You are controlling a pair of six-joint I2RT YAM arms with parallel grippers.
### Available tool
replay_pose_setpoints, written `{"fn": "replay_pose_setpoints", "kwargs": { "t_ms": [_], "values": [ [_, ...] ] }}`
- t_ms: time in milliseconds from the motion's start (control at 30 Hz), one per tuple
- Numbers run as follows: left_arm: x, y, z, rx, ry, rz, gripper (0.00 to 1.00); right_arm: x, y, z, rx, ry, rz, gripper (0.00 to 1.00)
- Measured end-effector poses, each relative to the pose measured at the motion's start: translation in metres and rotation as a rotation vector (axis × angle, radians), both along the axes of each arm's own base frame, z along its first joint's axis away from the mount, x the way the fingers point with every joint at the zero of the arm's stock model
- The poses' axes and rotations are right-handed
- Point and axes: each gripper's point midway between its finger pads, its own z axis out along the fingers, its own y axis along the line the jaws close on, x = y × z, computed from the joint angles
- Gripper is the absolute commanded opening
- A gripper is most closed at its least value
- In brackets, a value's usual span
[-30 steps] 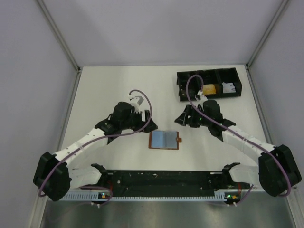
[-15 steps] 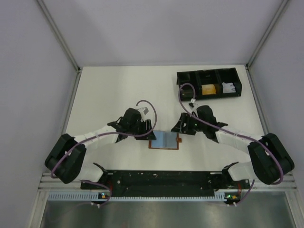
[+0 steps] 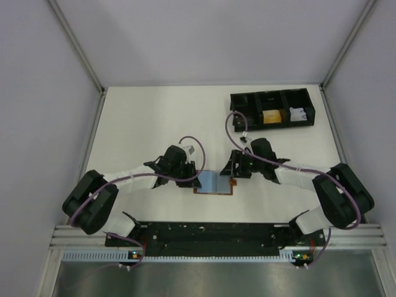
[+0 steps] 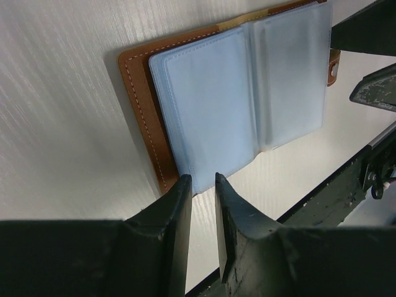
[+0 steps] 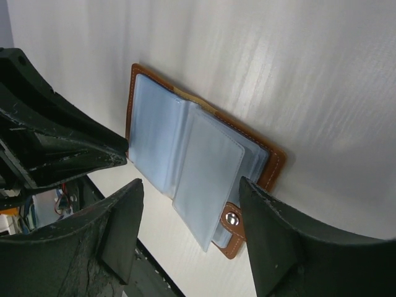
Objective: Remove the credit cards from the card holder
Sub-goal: Remove the credit card from the card holder.
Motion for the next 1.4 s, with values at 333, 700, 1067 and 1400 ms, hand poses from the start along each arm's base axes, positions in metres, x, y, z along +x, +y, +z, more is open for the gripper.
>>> {"fn": "replay_pose_setpoints", "kwargs": {
  "t_ms": [333,700,1067,1400],
  "values": [
    [-0.002,-0.004,-0.002,-0.016,0.006,0.003,0.25,-0.003,0.018,0.01,0.049,-0.004,0.066,0.58],
    [-0.006,-0.005,-0.01,-0.034,0.021,0.027,0.24,-0.011,0.054,0.022,0.112,0.007,0.178,0.57],
    [-0.011,0.011,-0.001,-0.076,-0.042,0.128,0.34,-0.016,0.095,0.0,0.126,0.073,0.258,0.58],
    [-0.001,0.01,0.043,-0.161,-0.169,0.147,0.38,-0.016,0.086,0.003,0.07,0.05,0.243,0.58]
  ]
}}
